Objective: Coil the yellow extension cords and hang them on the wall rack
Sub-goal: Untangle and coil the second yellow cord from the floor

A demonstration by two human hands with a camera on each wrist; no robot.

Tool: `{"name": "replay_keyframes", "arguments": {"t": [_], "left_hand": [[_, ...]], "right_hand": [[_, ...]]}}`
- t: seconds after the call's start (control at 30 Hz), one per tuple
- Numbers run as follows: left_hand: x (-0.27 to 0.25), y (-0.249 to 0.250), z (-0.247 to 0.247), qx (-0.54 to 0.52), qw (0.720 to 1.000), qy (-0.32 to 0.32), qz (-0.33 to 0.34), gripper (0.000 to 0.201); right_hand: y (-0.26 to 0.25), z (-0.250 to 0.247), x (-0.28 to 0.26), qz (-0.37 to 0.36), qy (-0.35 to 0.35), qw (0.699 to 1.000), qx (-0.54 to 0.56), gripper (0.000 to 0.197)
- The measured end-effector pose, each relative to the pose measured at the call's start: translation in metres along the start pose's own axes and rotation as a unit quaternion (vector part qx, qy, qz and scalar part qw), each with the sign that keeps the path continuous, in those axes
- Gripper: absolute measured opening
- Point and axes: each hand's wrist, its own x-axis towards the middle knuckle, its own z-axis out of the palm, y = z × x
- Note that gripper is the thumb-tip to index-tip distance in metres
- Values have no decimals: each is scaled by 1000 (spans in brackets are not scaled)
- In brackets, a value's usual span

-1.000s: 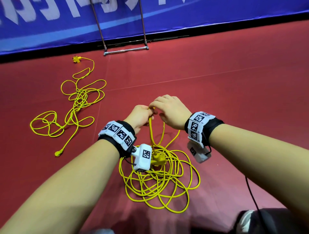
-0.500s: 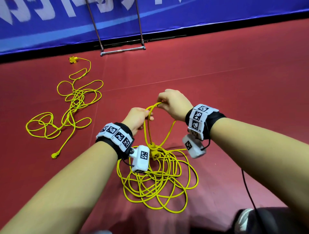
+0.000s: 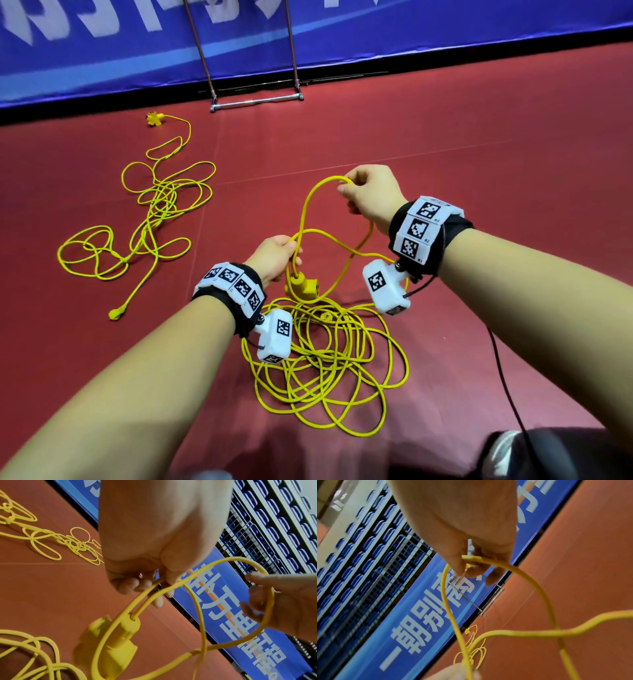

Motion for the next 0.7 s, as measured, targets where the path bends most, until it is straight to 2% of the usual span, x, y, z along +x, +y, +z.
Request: {"name": "replay_keyframes", "arguments": {"t": [0.03,0.1,0.23,0.33,0.47,0.6,0.7], "left_hand": [[1,1,1,-5,1000,4,-2,28],[3,2,4,-15,1000,12,-1,30],[1,11,8,0,1000,18,17,32],[-2,23,11,36,998,13,41,32],[-8,35,19,46,997,-13,67,33],[-11,39,25,21,997,-38,58,34],[-14,40,24,-24,997,-57,35,33]], "right_hand": [[3,-2,1,-17,-9,997,-79,16],[4,-6,-2,-50,-70,975,-203,11],[7,-6,-13,-87,-206,911,-347,18],[10,1,-19,-82,-274,878,-383,13],[9,13,-25,-104,-300,863,-393,24],[8,17,-27,-102,-305,858,-400,34],[10,13,-28,-96,-300,862,-398,31]]}}
